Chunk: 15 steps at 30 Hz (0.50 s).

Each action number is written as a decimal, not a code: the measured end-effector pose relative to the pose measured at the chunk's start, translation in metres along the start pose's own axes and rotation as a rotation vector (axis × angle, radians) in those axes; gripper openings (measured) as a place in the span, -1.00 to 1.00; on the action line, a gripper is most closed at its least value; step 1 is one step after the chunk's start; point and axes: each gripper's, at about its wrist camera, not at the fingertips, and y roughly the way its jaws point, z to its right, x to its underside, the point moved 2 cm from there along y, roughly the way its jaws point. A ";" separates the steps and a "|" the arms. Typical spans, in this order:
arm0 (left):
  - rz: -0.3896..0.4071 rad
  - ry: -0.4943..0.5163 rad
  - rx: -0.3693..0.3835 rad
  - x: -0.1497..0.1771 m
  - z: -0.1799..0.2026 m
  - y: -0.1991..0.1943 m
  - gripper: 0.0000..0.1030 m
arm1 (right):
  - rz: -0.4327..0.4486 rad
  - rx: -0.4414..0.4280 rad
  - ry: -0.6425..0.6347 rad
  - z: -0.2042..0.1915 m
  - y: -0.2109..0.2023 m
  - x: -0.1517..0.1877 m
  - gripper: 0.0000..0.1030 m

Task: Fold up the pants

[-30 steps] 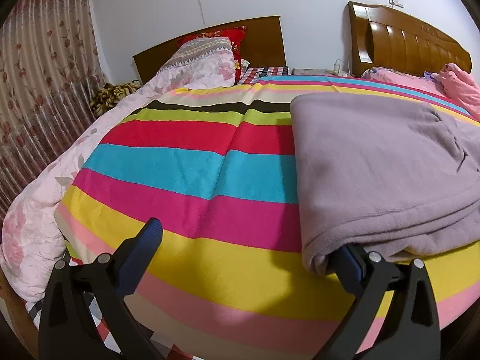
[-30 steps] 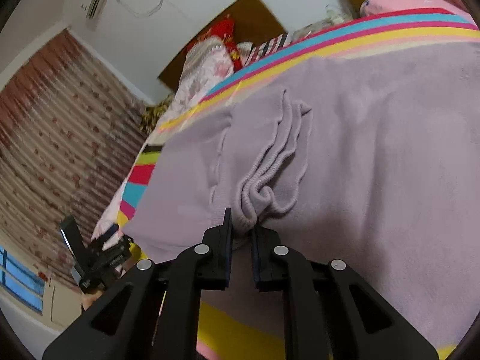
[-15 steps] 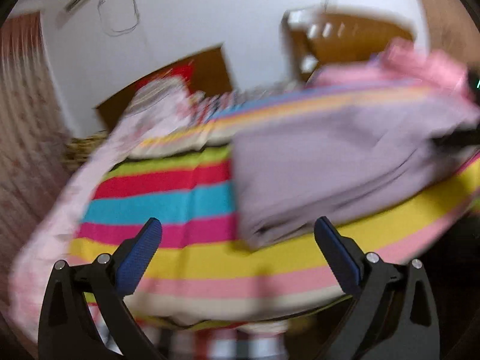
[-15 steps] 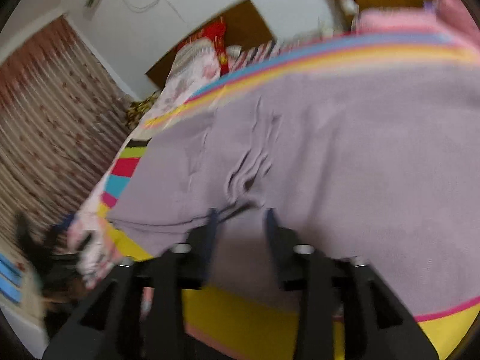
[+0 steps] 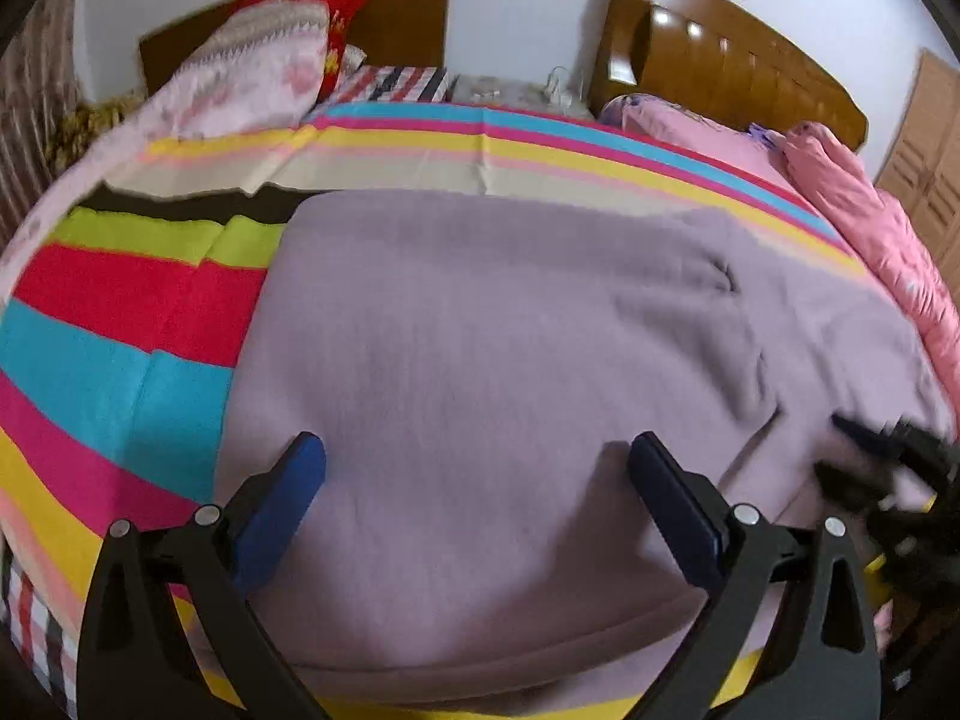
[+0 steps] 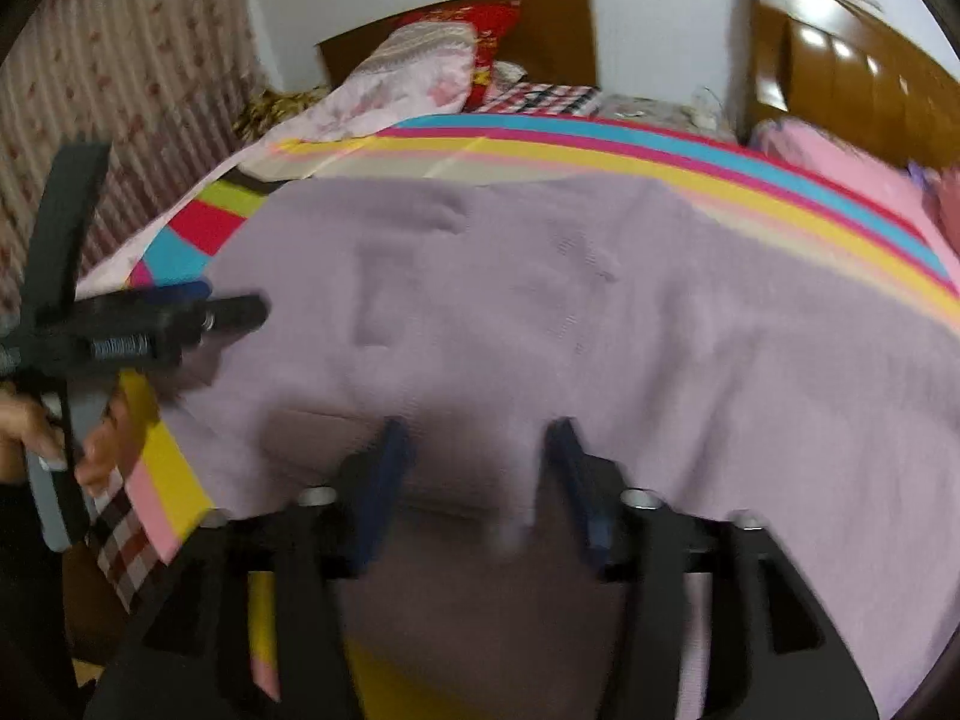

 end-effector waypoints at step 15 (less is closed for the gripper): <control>0.089 0.145 0.100 -0.026 0.114 -0.023 0.97 | 0.389 0.166 0.672 0.188 -0.198 0.118 0.50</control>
